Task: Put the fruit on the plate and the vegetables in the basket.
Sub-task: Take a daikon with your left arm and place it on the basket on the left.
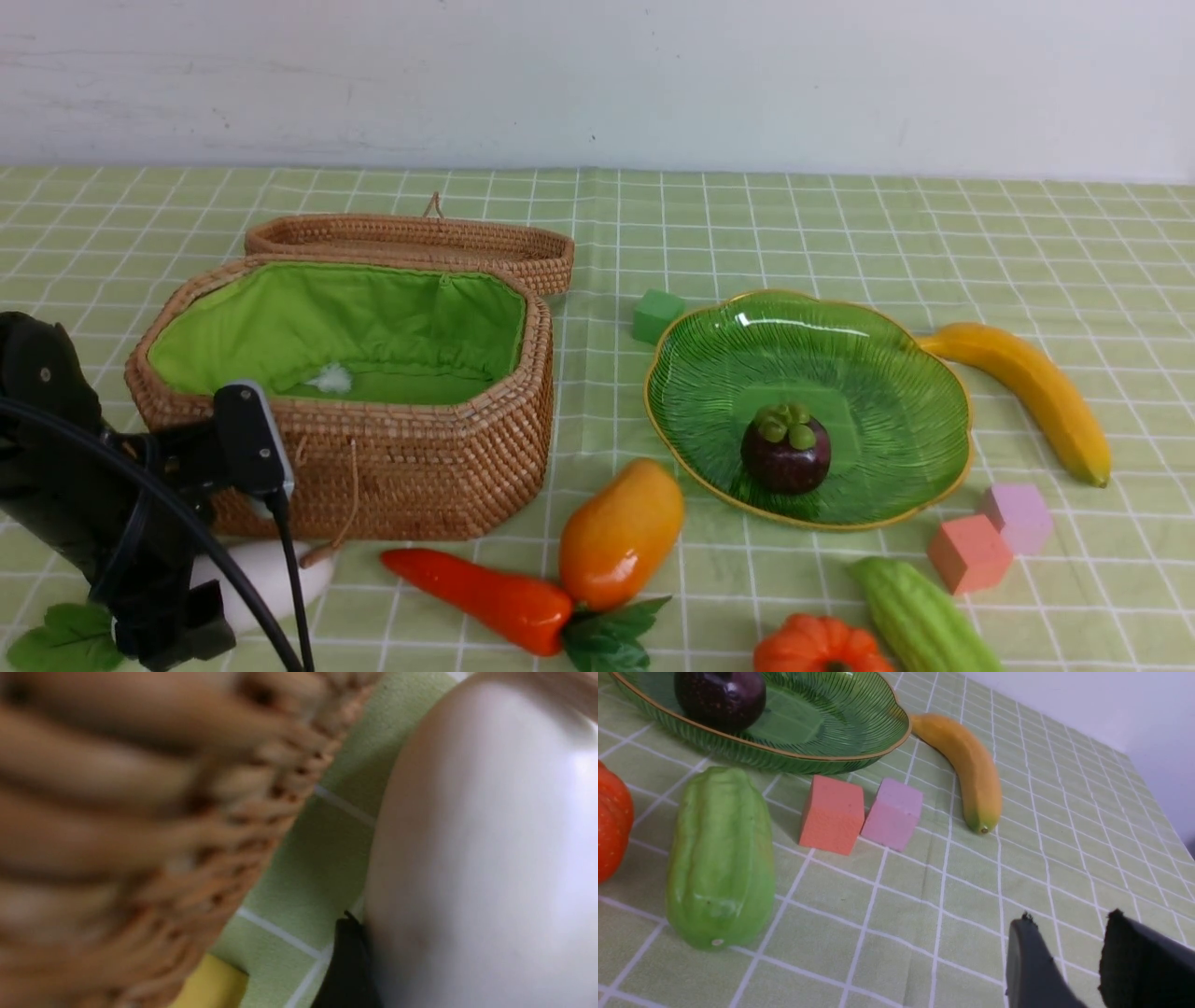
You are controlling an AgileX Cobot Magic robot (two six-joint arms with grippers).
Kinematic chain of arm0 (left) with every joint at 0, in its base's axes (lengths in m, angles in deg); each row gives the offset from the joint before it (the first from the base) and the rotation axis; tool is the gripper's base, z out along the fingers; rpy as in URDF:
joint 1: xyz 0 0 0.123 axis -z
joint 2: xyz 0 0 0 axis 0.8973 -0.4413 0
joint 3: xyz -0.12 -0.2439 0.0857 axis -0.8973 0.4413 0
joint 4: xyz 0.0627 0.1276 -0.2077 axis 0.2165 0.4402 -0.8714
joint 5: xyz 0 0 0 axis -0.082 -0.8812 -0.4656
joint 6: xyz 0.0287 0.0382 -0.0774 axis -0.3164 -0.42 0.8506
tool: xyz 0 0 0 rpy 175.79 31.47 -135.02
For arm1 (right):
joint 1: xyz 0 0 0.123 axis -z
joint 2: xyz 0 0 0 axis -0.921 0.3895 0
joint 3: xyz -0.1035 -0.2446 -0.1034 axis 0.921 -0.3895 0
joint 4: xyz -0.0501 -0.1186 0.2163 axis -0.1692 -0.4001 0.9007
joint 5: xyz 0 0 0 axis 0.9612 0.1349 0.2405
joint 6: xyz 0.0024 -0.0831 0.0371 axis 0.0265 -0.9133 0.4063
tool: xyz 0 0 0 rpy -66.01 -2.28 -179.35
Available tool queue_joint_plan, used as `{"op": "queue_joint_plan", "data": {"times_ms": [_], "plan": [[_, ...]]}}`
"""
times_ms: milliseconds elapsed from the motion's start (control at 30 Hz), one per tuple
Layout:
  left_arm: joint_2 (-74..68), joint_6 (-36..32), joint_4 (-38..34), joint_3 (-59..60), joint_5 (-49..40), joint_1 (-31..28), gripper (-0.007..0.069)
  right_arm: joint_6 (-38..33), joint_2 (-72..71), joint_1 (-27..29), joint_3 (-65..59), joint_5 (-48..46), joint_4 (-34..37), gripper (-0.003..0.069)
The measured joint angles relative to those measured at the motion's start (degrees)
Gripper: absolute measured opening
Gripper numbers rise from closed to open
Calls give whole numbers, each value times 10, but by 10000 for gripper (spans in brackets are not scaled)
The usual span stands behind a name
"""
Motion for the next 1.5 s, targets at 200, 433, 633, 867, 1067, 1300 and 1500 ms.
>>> {"op": "queue_joint_plan", "data": {"times_ms": [200, 433, 633, 867, 1067, 1300, 1500], "plan": [[16, 27, 0, 0, -40, 0, 529, 0, 0, 0, 0, -5, 0, 240], [82, 41, 1, 0, -101, 0, 529, 0, 0, 0, 0, -6, 0, 240], [151, 41, -8, 0, -154, 0, 529, 0, 0, 0, 0, -7, 0, 240], [226, 41, -36, 0, -186, 0, 529, 0, 0, 0, 0, -7, 0, 240], [265, 41, -45, 1, -206, 4, 529, 0, 0, 0, 0, -7, 0, 240], [281, 120, -14, 1, -246, 104, 529, 0, 0, 0, 0, -7, 0, 240], [281, 157, -9, 1, -254, 153, 529, 0, 0, 0, 0, -7, 0, 240]]}}
